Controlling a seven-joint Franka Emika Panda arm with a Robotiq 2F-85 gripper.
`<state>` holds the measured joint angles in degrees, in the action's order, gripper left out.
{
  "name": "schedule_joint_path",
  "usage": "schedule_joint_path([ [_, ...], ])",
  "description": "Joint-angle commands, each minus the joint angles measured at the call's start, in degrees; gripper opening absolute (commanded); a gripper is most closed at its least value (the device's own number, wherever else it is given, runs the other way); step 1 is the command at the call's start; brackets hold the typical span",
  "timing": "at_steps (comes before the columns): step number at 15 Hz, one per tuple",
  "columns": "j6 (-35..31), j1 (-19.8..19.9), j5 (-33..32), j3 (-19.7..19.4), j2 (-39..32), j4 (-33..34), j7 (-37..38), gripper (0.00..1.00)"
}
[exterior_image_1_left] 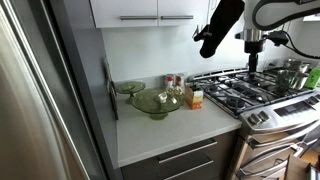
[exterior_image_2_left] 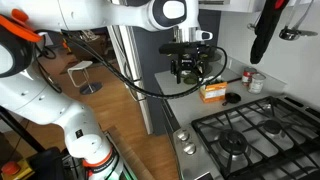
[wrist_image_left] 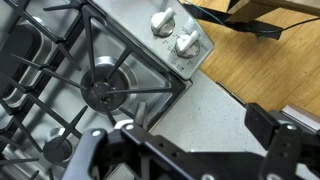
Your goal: Put the egg holder on the counter then put a bulb of garlic on it
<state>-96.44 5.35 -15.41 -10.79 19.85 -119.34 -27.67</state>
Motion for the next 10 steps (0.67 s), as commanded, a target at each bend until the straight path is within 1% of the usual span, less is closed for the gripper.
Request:
schedule_joint_path([
  [1, 0.1, -0.2, 0.0, -0.1, 0.0, 0.1, 0.0, 1.0],
  [5, 0.1, -0.2, 0.0, -0.1, 0.0, 0.1, 0.0, 1.0],
  [7, -8.2, -1.2, -1.5, 1.5, -1.5, 0.3, 2.5, 1.0],
  [9, -14.8, -2.8, 2.0, 3.9, -4.0, 1.9, 7.3, 1.0],
  [10, -17.5, -3.6, 3.9, 5.5, -5.6, 2.7, 11.7, 1.0],
])
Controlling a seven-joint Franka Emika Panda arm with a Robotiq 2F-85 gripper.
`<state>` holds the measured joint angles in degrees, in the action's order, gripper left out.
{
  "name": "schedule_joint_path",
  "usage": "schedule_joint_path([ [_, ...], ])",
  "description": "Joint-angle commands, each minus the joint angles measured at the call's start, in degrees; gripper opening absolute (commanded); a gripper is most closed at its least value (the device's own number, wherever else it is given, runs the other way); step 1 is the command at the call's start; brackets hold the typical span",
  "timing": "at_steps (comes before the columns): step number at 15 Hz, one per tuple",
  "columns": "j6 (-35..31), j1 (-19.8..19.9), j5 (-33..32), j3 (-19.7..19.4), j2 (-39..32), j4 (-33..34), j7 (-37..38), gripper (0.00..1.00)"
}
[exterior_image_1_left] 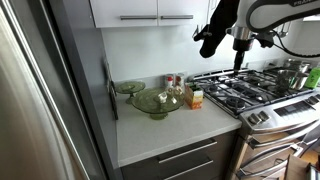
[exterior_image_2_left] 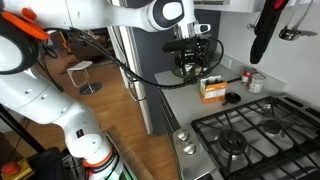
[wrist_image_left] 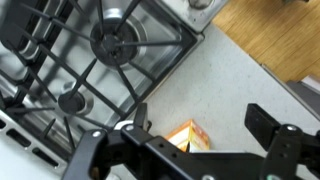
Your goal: Put the egg holder on the counter then put a bulb of garlic on it
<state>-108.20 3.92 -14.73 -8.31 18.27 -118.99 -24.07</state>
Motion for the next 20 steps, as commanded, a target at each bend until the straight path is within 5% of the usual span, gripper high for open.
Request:
schedule_joint_path([
  [1, -7.3, -2.6, 4.0, 4.4, -5.5, 3.0, 11.7, 1.0],
  [5, -7.6, -3.7, 4.1, 10.3, -13.2, 7.6, 32.2, 1.0],
  [6, -7.4, -3.5, 3.8, 9.1, -9.1, 4.6, 25.5, 1.0],
  [13, -7.4, -3.6, 3.7, 9.2, -9.9, 5.3, 26.2, 1.0],
  [20, -3.3, -5.3, 7.5, 12.1, -21.4, 16.4, 50.5, 1.0],
])
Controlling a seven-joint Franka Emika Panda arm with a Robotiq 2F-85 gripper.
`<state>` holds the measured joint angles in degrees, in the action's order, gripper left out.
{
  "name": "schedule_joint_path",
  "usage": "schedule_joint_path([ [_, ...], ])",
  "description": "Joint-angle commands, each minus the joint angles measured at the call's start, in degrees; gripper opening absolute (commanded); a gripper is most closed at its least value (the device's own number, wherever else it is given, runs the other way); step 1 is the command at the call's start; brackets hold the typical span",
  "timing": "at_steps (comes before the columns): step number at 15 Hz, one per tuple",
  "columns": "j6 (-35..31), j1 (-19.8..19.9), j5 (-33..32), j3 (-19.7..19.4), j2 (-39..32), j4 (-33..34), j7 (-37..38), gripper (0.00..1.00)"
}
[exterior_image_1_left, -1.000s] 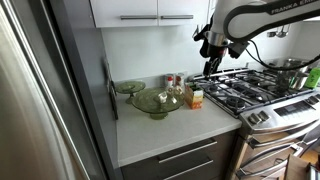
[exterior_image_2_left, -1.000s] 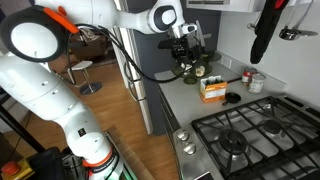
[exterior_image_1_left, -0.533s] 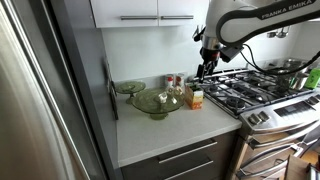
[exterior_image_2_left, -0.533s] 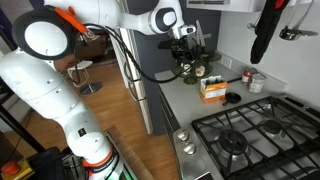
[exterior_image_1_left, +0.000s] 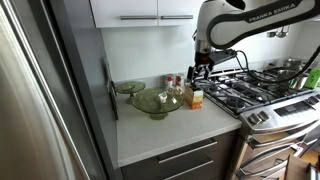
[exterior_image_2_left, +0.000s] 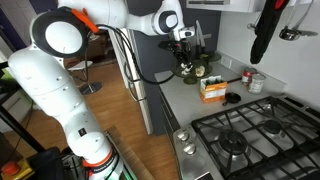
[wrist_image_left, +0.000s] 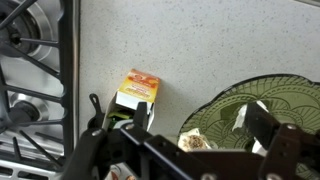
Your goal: Put the egg holder on the counter then put a bulb of garlic on it
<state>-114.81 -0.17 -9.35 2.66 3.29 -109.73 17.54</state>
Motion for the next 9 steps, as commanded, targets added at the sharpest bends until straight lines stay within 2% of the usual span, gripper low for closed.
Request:
schedule_joint_path([
  [1, 3.0, -1.9, 2.9, 1.4, -8.2, 9.0, 12.5, 1.0],
  [6, -1.8, -5.5, 5.0, 1.2, -16.6, 17.9, 29.0, 1.0],
  [7, -0.8, -5.2, 3.8, 0.9, -12.8, 13.6, 24.0, 1.0],
  [9, -1.0, -5.8, 3.8, 0.8, -14.1, 14.8, 24.8, 1.0],
])
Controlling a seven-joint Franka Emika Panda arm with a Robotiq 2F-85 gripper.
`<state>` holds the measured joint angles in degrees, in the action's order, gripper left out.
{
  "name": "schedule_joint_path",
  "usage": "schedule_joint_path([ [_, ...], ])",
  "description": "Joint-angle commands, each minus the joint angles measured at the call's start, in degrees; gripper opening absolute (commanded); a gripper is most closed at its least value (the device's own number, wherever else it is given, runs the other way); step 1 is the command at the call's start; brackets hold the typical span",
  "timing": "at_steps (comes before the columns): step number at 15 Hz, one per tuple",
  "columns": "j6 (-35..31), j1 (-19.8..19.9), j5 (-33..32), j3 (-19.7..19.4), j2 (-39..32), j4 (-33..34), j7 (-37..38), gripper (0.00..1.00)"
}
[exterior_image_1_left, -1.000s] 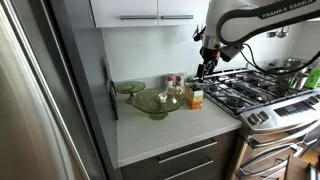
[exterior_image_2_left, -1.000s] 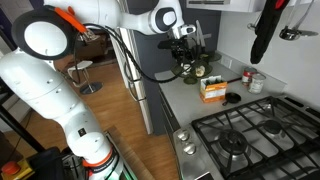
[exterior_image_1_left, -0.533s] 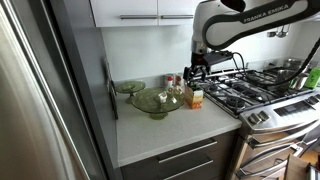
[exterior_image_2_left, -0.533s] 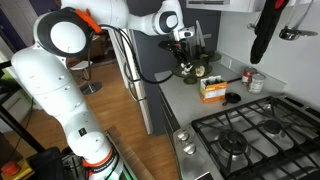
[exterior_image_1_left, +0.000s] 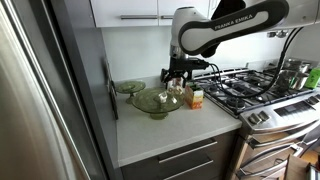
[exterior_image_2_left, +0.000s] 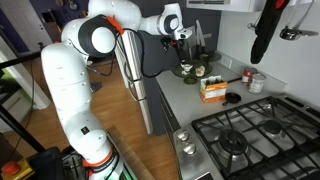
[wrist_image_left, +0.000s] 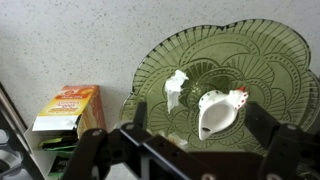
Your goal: Put the egg holder on the counter then put a bulb of garlic on it
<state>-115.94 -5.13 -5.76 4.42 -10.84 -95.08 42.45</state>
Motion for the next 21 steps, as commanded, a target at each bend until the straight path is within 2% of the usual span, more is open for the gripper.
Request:
schedule_joint_path([
  [1, 0.2, -0.8, 0.2, -1.0, 0.0, 0.2, -0.2, 1.0],
  [3, 0.2, -0.7, 0.2, -1.2, 0.3, 0.2, -0.3, 1.0],
  [7, -2.2, -1.8, 0.4, -1.1, -2.4, 2.7, 5.1, 1.0],
  [11, -1.7, -3.3, -0.6, -1.3, -5.8, 5.8, 10.6, 1.0],
  [21, -1.0, -5.3, -3.6, -4.5, -14.3, 13.7, 18.3, 1.0],
])
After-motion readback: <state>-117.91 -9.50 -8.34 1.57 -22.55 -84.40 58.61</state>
